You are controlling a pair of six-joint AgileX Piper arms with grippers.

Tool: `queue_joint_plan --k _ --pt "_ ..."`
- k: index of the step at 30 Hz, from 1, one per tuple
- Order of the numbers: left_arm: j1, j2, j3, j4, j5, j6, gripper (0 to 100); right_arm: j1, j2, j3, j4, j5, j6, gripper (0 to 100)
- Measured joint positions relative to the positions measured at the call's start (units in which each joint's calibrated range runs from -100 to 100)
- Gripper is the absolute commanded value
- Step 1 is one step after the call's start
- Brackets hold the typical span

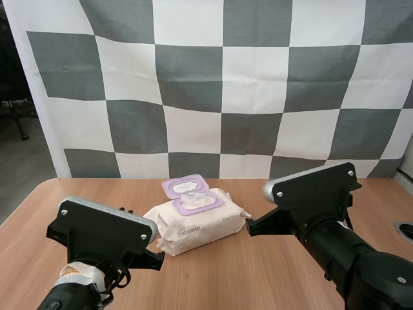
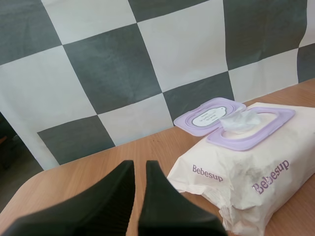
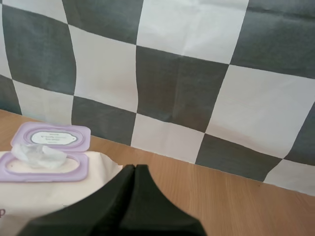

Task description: Open the wet wipes lid

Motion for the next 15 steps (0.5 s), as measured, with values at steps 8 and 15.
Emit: queue_joint_plan --k 8,15 --pt "0.0 0.0 0.0 -1.6 6.8 -6.0 16 0.1 -0.3 2.5 -15.6 -11.8 0.0 0" --pt "0.34 0.0 0.0 -0.9 5.2 -14.4 16 0.1 -8.2 4.0 -26.4 -23.0 3.8 0"
